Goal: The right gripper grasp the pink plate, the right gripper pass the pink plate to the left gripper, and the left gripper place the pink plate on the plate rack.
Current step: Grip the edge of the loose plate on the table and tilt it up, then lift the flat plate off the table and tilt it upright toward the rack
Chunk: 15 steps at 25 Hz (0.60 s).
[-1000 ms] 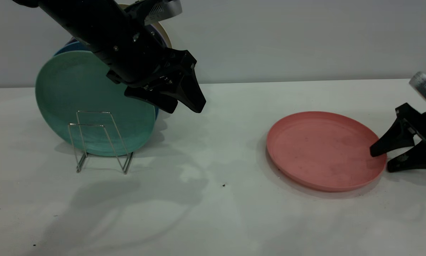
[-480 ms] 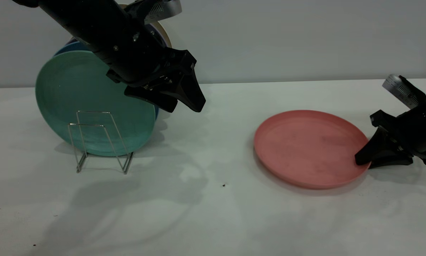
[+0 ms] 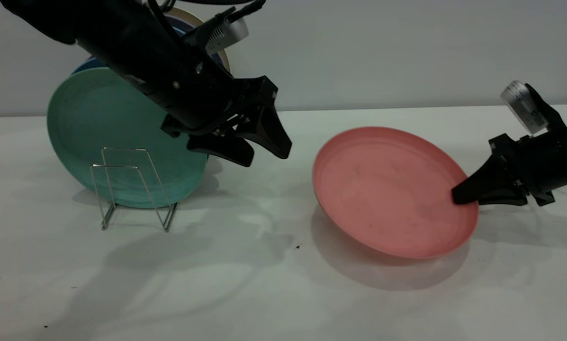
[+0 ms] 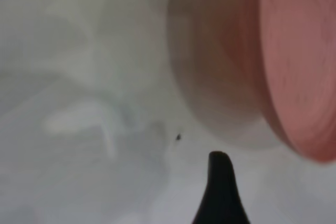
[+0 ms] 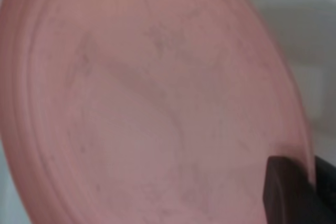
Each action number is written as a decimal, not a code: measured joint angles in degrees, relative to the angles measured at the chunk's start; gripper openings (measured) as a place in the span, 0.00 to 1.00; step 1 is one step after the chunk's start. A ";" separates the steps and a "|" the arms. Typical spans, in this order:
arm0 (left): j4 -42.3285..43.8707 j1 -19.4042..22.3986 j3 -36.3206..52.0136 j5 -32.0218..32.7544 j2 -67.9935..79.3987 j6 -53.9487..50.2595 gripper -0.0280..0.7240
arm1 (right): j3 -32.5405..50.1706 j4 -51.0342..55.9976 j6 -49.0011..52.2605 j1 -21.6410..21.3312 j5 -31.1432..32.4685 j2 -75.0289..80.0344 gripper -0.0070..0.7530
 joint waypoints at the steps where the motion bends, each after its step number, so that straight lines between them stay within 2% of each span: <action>1: -1.84 -0.22 0.00 -0.33 0.25 1.17 0.82 | 0.00 0.06 -0.23 0.30 0.42 -0.05 0.03; 8: -11.72 -1.86 -1.51 -1.55 3.86 8.47 0.82 | 0.00 0.06 -1.71 3.97 1.23 -2.97 0.03; 15: -12.70 -2.06 -1.74 -2.47 4.66 9.25 0.78 | 0.00 0.07 -1.92 4.88 2.98 -5.04 0.03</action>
